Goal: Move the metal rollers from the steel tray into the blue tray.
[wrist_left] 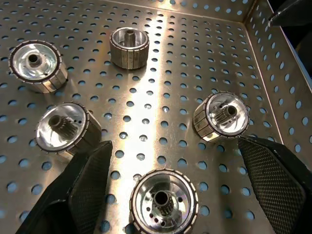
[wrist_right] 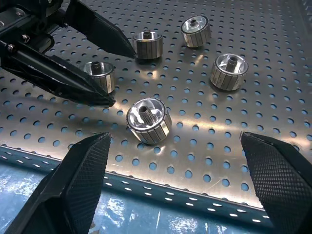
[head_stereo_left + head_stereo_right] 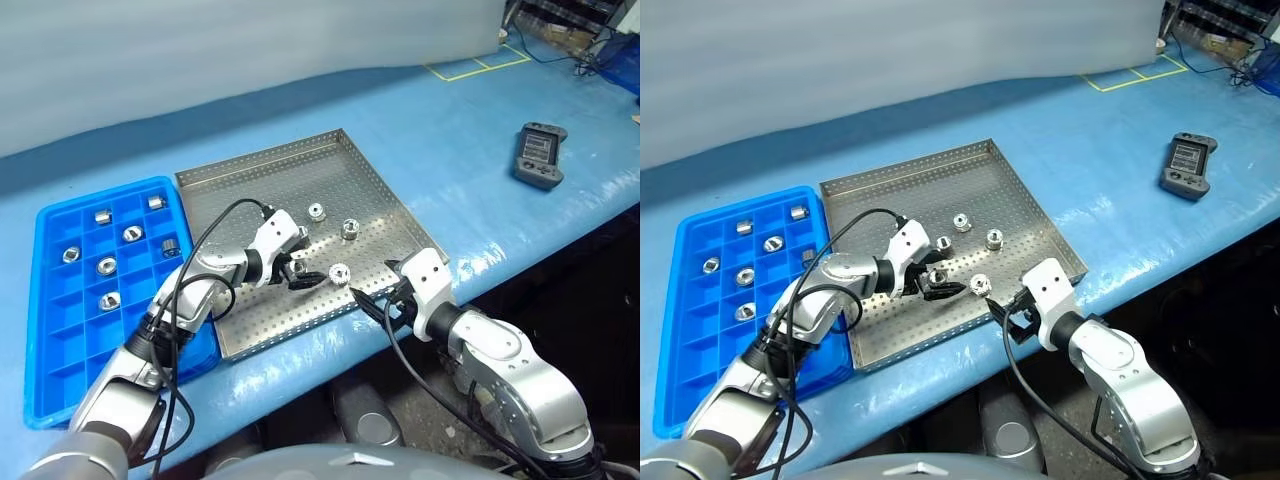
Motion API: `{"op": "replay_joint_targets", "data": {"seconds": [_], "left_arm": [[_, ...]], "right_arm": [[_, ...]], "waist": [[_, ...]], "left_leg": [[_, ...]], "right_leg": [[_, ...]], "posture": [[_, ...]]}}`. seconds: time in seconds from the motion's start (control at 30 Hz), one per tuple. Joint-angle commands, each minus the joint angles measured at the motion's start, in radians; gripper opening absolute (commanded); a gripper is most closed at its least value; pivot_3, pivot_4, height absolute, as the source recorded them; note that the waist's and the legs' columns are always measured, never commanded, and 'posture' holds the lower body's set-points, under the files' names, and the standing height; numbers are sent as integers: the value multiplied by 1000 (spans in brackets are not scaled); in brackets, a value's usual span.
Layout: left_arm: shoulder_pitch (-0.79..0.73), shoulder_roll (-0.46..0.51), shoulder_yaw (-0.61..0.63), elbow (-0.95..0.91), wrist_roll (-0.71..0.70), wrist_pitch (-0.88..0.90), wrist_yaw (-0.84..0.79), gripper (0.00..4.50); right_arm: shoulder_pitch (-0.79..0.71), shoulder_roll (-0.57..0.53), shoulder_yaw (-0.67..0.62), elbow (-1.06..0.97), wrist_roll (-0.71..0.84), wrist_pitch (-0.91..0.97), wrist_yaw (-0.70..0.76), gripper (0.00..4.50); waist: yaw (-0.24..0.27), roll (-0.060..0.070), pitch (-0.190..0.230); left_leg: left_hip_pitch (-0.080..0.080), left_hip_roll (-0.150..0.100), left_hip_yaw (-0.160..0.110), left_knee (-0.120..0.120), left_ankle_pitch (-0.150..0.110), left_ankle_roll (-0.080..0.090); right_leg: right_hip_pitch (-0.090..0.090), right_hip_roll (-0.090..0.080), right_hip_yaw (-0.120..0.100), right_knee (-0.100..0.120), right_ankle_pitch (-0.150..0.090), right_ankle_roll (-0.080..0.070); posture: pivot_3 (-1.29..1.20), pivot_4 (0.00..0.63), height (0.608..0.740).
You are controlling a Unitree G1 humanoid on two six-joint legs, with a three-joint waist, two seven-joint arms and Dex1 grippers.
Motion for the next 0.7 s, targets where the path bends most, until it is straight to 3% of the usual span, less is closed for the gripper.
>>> {"op": "replay_joint_targets", "data": {"seconds": [0.03, 0.1, 0.2, 0.43, 0.7], "left_arm": [[18, 43, -11, -44, 50, -9, 0, 4468], [44, 73, -21, -61, 79, -12, 3, 4468], [84, 83, -1, -88, 82, 4, 16, 3938], [134, 51, 44, -121, 67, 12, 52, 1744], [178, -43, 135, -187, 20, -24, 125, 1638]], "right_arm": [[-6, 5, -15, -44, 7, -4, -9, 4500], [-12, 6, -10, -41, 7, -5, -8, 4500], [-25, 8, 0, -31, 8, -9, -4, 4500], [-67, 11, 29, 1, 6, -14, 14, 4500], [-95, 13, 50, 28, 4, -17, 26, 4500]], "waist": [[-9, 0, 0], [-16, 0, 0], [-15, 0, 0], [-3, 0, 0], [10, 0, 0]], "left_leg": [[0, 0, 0, 0, 0, 0], [0, 0, 1, -1, 0, 0], [0, 0, 1, -3, 0, 0], [1, 0, 1, -4, 0, 0], [1, 0, 1, -6, 0, 0]], "right_leg": [[0, 0, 0, 0, 0, 0], [0, 0, 1, 0, 0, 0], [0, 0, 1, 0, 0, 0], [0, 0, 1, 0, 0, 0], [0, 0, 1, -1, 1, 2]], "posture": [[-349, 150, 740], [-340, 150, 740], [-317, 150, 740], [-276, 150, 740], [-260, 150, 740]]}}
